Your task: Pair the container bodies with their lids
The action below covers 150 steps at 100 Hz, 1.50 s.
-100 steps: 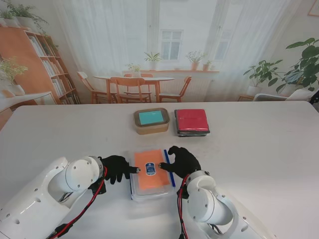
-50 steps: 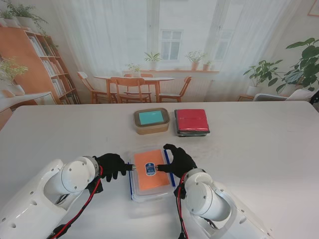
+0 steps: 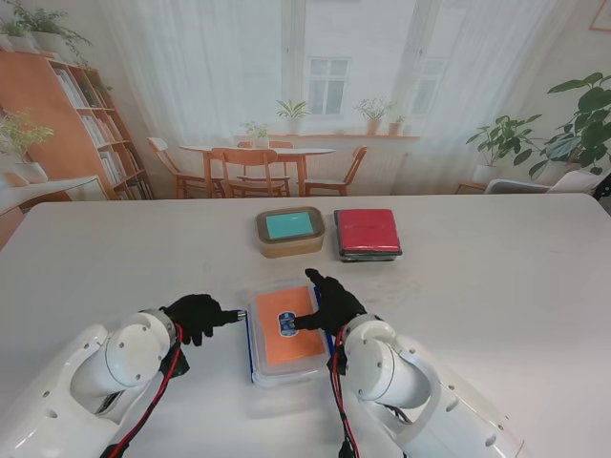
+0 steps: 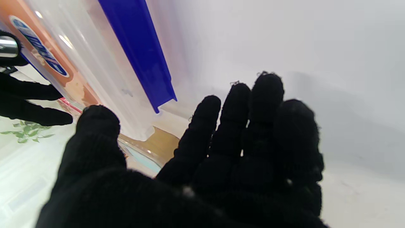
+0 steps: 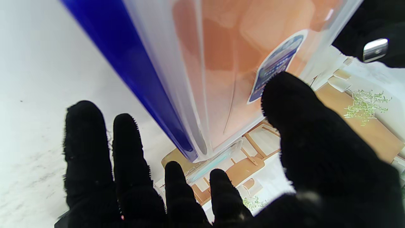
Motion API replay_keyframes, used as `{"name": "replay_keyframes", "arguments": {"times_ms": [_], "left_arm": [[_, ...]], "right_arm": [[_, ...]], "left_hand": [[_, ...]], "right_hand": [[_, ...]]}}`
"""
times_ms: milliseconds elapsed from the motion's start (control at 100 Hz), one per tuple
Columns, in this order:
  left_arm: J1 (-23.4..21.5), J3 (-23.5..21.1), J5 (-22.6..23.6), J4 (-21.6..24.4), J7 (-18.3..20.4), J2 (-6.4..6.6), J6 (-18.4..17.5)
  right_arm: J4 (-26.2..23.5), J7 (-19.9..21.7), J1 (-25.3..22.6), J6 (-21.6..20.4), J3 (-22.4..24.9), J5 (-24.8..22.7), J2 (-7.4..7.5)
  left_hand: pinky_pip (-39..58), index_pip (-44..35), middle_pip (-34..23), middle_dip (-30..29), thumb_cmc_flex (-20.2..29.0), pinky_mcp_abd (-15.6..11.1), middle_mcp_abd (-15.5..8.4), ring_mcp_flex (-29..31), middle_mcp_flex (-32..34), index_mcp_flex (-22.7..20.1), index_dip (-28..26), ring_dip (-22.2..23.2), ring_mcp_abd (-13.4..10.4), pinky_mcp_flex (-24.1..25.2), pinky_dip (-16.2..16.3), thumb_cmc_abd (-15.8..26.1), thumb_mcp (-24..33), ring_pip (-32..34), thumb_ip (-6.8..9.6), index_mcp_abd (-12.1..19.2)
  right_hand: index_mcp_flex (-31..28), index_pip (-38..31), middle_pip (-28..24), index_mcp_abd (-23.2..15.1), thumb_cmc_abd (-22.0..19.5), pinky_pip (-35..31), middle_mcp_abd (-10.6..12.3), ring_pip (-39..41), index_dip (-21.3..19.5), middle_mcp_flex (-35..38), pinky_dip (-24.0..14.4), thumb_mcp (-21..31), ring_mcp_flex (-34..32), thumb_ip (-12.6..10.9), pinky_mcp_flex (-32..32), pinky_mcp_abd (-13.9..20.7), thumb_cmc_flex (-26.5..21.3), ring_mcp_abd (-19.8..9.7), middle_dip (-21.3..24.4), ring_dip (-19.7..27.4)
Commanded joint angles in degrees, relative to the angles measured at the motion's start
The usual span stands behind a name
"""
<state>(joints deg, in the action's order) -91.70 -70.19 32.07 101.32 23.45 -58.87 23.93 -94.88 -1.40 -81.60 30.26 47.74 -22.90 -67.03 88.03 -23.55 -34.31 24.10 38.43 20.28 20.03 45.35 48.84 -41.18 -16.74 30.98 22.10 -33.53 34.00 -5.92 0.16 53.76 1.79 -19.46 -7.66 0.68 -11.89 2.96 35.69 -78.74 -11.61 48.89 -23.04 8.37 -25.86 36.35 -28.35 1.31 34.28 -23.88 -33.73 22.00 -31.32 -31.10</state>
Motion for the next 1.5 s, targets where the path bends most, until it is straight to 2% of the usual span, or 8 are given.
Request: {"name": "replay_keyframes", "arguments": {"times_ms": [0, 250, 460, 660, 890, 1160, 1430, 1490], "left_arm": [[-1.63, -0.26, -1.43, 0.13, 0.75, -0.25, 0.84], [-3.33, -1.84, -11.20, 1.48, -0.40, -0.86, 7.73], [-2.60, -2.14, -21.78, 1.97, 0.31, -1.22, 14.20], [-1.74, -1.72, -29.55, 1.40, -2.27, -2.62, 18.58], [0.51, -0.53, -34.82, -0.17, -3.61, -3.66, 22.59], [3.00, 0.01, -40.12, -2.05, -4.49, -4.66, 28.69], [2.93, -2.47, -46.76, -2.90, -10.05, -7.99, 33.92], [3.37, -1.61, -52.18, -3.13, -14.18, -7.24, 34.11]], "right_arm": [[0.55, 0.56, 0.37, -0.07, -0.19, 0.27, -0.41], [2.04, 0.33, 1.27, -0.41, -1.34, -0.53, -0.51], [2.78, -0.05, 1.55, -0.34, -1.78, -1.18, -0.61], [2.84, -1.11, 1.16, -0.28, -1.59, -2.01, -0.77], [1.97, -1.31, 0.31, -0.43, -0.79, -2.68, -0.57], [1.56, -1.02, 0.04, -0.57, -0.65, -2.93, -0.41], [1.56, -1.23, 0.11, -0.74, -0.82, -2.77, -0.51], [1.59, -1.24, 0.18, -0.83, -0.88, -2.77, -0.52]], "left_hand": [[-5.25, 2.54, 2.02, -1.29, -0.98, 0.24, 1.30, -3.70, -3.06, 2.54, 1.67, -1.17, 4.97, 4.38, 1.75, 0.39, -1.07, -3.55, -0.08, -2.09], [-13.93, 7.88, 6.03, -2.95, -4.72, 4.34, 5.20, -10.80, -9.48, 8.96, 3.42, -3.40, 7.85, 11.63, 2.51, 1.81, -1.35, -9.41, -0.79, -7.45], [-19.80, 10.06, 8.66, -4.16, -6.15, 4.95, 6.24, -17.18, -14.80, 14.87, 2.44, -4.92, 8.48, 18.81, 1.71, 2.70, -1.23, -14.01, -1.19, -8.03], [-25.91, 14.05, 11.84, -5.68, -6.09, 3.70, 6.28, -25.02, -22.70, 20.27, 2.53, -6.89, 7.70, 26.86, -0.40, 2.61, -1.27, -18.95, -1.19, -8.23], [-27.65, 17.99, 12.37, -6.37, -6.32, 1.70, 6.42, -28.14, -26.34, 20.69, 1.90, -7.67, 6.95, 29.66, -1.57, 2.08, -1.29, -20.16, -1.18, -9.23], [-31.15, 20.33, 11.61, -6.03, -5.93, -2.56, 4.04, -34.38, -33.33, 23.21, -2.67, -8.12, 4.45, 35.34, -4.39, 1.48, -1.20, -21.78, -1.03, -8.57], [-31.35, 19.89, 9.91, 0.79, -3.35, -6.66, 0.42, -39.38, -38.11, 29.14, -9.92, -1.71, 0.98, 38.56, -5.87, -1.26, -1.02, -18.81, -0.13, -6.65], [-31.59, 19.72, 10.09, 2.31, -2.81, -6.99, -0.03, -39.75, -38.27, 29.89, -11.12, -0.66, 0.39, 38.50, -6.07, -1.75, -1.00, -18.49, 0.03, -6.36]], "right_hand": [[-0.66, 1.04, 2.26, 0.15, 2.56, -4.31, 1.40, 3.16, 1.48, -2.06, -0.96, -0.25, -2.13, -0.58, 3.22, 3.22, -0.32, -1.17, -4.87, -1.40], [-0.49, 0.36, 4.07, 0.71, 2.98, -14.20, 2.93, 18.12, -1.07, -3.24, -1.06, -0.24, -5.14, -0.60, 12.24, 15.89, -0.76, -4.89, -15.88, -6.95], [0.63, -5.94, 3.12, 2.65, 3.99, -19.97, 3.94, 22.62, -13.20, -3.82, 0.59, 0.09, -6.96, -0.56, 18.06, 25.36, -1.48, -8.09, -25.91, -12.79], [2.20, -18.24, -0.08, 5.28, 4.38, -23.46, 3.41, 25.77, -7.76, -4.15, 2.51, 0.69, -10.94, -0.62, 24.96, 34.26, -1.70, -10.20, -34.65, -18.07], [2.21, -19.24, -1.00, 5.98, 4.09, -23.53, 2.77, 26.05, -7.06, -3.62, 3.04, 0.99, -11.71, -0.60, 25.79, 34.49, -1.44, -10.01, -34.82, -18.31], [2.50, -22.45, -3.41, 6.85, 3.88, -23.19, 2.14, 25.87, -4.31, -3.54, 4.09, 1.17, -11.78, -0.50, 25.21, 33.25, -1.23, -9.36, -31.00, -17.50], [2.65, -23.04, -3.39, 7.20, 3.53, -22.51, 2.03, 25.52, -3.71, -3.44, 4.19, 1.02, -11.32, -0.51, 24.20, 31.58, -1.16, -9.02, -30.55, -17.21], [2.61, -23.13, -3.44, 7.25, 3.54, -22.48, 1.91, 25.52, -3.62, -3.38, 4.16, 1.01, -11.33, -0.52, 24.17, 31.45, -1.18, -8.95, -30.50, -17.18]]}}
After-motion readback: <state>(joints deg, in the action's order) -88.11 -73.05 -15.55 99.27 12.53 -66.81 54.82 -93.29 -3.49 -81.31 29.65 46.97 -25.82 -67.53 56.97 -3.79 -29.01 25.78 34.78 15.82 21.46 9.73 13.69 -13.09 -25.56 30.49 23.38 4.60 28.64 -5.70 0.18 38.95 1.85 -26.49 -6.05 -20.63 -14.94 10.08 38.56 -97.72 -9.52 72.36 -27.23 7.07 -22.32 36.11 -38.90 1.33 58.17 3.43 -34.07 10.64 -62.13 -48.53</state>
